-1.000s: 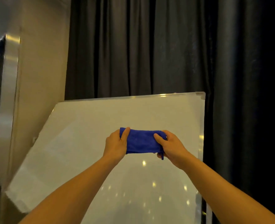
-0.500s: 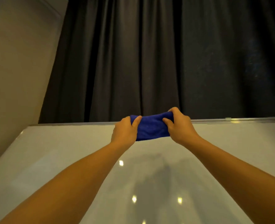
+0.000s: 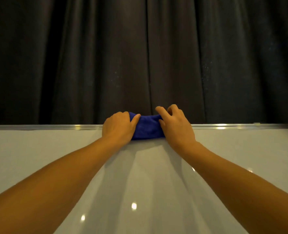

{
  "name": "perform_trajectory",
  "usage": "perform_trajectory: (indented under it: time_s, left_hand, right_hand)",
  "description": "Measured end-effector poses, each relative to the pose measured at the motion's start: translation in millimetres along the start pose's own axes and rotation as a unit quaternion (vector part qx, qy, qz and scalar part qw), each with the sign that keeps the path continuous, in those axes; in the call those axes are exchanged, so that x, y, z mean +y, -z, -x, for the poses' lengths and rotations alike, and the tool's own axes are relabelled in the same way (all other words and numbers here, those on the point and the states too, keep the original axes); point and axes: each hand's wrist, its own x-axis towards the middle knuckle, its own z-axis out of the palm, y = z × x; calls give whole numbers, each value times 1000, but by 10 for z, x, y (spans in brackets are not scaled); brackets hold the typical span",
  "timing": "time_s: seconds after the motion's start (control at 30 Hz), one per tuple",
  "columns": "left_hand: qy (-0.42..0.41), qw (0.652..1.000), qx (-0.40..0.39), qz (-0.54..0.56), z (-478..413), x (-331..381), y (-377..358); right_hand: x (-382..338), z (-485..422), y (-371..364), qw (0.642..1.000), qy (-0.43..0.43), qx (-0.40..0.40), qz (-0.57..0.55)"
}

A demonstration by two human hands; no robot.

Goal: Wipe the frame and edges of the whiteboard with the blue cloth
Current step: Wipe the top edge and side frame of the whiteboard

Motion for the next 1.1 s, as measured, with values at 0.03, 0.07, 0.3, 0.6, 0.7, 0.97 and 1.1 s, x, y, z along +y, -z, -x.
perform_trajectory:
  time_s: [0.03,0.07,0.3,0.6,0.7,0.97,1.1]
  left_hand:
    - [-9,1000,11,3,-35,-65,-39]
    - [-21,1000,20,6,-53,-106,-74]
    - [-78,994,-44,68,-175,-402,-136]
    - [-147,988,-27,-36,156,-463,-288]
    - [-156,984,-71,-53,318,-243,-397]
    - [-158,982,-89,-48,406,-302,-557]
    - [-154,982,-95,-51,407,-132,-589]
  right_hand:
    - [-77,-30,-42,997,-2,4,74]
    - [-177,-33,-71,992,1,16,124]
    - [-797,124,-443,992,25,-103,-61]
    - [422,366,-105,971,-178,-141,77]
    - [48,391,-342,984,-95,-141,51]
    - [857,533,-141,962,-230,-132,61]
    - [201,485,-420,989,-57,-134,2]
